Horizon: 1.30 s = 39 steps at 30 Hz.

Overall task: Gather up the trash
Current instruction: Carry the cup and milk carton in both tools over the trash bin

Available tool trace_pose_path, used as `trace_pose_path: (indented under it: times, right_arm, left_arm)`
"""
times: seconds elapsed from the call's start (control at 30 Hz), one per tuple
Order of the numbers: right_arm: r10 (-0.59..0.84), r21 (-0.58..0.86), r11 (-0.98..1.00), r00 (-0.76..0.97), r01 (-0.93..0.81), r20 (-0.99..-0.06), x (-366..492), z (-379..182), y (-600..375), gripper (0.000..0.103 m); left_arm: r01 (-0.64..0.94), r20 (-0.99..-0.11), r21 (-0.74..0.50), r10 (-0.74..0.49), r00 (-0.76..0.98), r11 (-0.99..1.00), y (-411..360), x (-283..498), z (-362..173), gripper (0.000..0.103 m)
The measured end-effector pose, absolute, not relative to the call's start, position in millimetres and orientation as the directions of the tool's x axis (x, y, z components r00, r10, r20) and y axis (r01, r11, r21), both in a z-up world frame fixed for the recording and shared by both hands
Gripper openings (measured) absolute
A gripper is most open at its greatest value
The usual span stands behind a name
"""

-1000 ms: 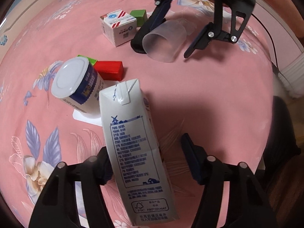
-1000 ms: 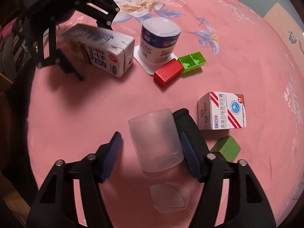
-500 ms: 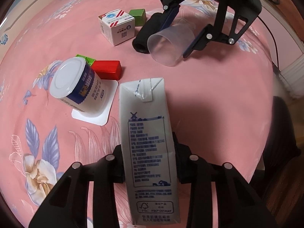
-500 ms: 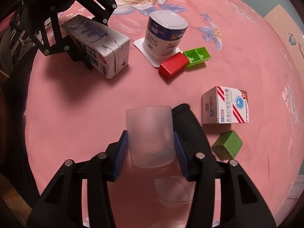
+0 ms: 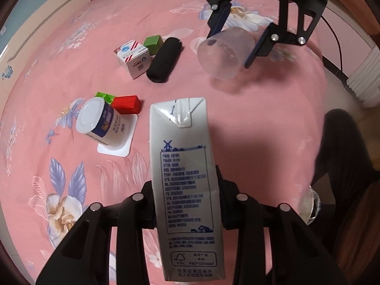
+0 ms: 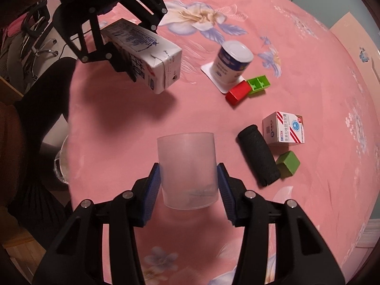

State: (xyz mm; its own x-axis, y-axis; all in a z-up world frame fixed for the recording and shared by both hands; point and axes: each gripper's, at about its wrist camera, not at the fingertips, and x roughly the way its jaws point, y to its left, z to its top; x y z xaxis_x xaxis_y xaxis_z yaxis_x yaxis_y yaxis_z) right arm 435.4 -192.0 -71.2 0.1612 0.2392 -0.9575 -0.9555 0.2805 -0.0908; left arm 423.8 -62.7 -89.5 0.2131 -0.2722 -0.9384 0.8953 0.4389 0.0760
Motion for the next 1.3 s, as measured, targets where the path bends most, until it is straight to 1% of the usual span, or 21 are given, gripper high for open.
trace_pose_path:
  times: [0.47, 0.67, 1.0, 1.3]
  right_arm:
    - [0.265, -0.110, 0.287, 0.189, -0.952, -0.946, 348.7, -29.7, -206.1, 0.049]
    - [0.267, -0.099, 0.270, 0.173, -0.958, -0.948, 306.1, -20.0, -205.1, 0.049]
    - [0.262, -0.098, 0.180, 0.143, -0.979, -0.954, 230.1, -25.9, -181.9, 0.049]
    - [0.280, -0.064, 0.104, 0.091, -0.992, -0.956, 180.8, -46.9, -158.3, 0.049]
  left_arm:
    - [0.918, -0.921, 0.148, -0.287, 0.264, 0.369, -58.5, 344.6, -48.6, 0.039]
    - [0.929, -0.913, 0.154, -0.310, 0.264, 0.338, -56.5, 309.4, -37.6, 0.039]
    - [0.949, -0.918, 0.158, -0.313, 0.243, 0.273, -49.3, 248.9, -37.2, 0.039]
    - [0.968, -0.928, 0.127, -0.319, 0.193, 0.215, -43.7, 210.0, -53.9, 0.039]
